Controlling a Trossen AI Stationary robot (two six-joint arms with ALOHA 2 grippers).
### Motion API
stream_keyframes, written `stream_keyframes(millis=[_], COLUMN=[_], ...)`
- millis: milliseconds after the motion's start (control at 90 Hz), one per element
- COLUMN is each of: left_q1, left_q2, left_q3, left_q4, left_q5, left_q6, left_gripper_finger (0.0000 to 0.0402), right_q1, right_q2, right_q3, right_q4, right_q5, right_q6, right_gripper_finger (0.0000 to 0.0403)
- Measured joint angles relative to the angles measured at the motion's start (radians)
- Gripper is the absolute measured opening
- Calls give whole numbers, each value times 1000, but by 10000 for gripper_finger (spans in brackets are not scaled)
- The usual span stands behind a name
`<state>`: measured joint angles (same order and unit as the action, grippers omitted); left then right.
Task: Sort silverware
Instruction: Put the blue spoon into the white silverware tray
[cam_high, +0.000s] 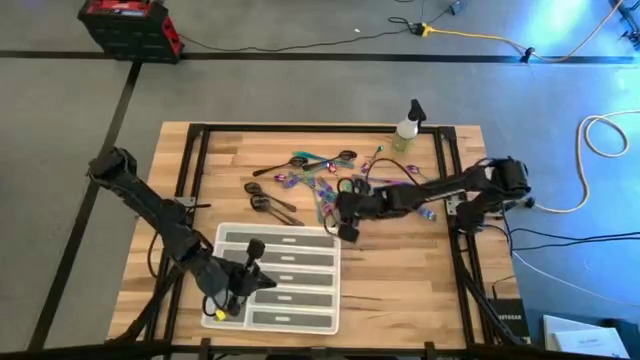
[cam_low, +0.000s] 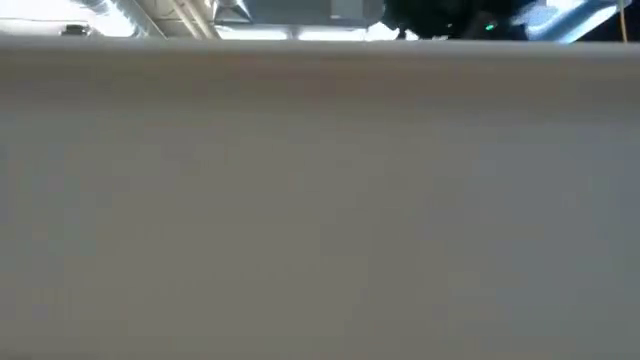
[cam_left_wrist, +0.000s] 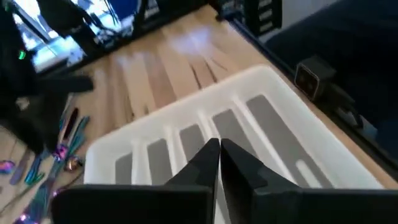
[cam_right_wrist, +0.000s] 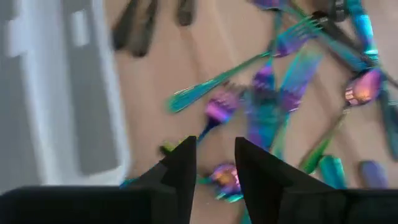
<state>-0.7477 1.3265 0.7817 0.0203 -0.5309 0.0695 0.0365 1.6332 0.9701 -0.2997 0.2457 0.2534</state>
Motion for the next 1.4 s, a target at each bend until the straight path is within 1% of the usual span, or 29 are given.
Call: stream_keyframes(millis=[100, 156, 211, 289, 378, 456, 556, 667, 767, 911, 1056, 1211, 1300, 1400], left_q1=[10, 12, 13, 17, 24, 32, 39, 47, 47, 47, 46, 46, 46, 46], left_q2=[0, 0, 0, 0, 0, 0, 0, 0, 0, 0, 0, 0, 0, 0], left_q3=[-53, -81, -115, -165, -213, -241, -250, -250, -250, -250, -250, -250, -250, -250], left_q4=[46, 69, 126, 218, 337, 385, 416, 409, 410, 403, 387, 383, 381, 379], left_q5=[3, 1, -1, -1, -5, -7, -7, -6, -7, -5, -5, -4, -4, -4], left_q6=[-18, -28, -28, -28, -12, -1, 10, 9, 9, -13, -21, -30, -33, -35], left_gripper_finger=[0, 0, 0, 0, 0, 0, 0, 0, 0, 0, 0, 0, 0, 0], right_q1=[-68, -106, -147, -214, -285, -320, -332, -332, -332, -332, -332, -333, -333, -334], right_q2=[4, 4, 7, 18, 42, 85, 153, 221, 273, 311, 338, 350, 351, 351], right_q3=[13, 17, 18, 18, 19, 28, 89, 163, 203, 213, 213, 215, 216, 216], right_q4=[6, 18, 20, 34, 86, 133, 83, 12, -56, -66, -67, -57, -61, -62], right_q5=[6, -23, -32, -42, -116, -155, -154, -107, -80, -53, -16, -16, -29, -43], right_q6=[-31, -72, -102, -97, -85, -78, -95, -107, -74, -27, -24, -23, -24, -28], right_gripper_finger=[95, 95, 95, 95, 95, 95, 95, 95, 95, 95, 95, 94, 80, 44])
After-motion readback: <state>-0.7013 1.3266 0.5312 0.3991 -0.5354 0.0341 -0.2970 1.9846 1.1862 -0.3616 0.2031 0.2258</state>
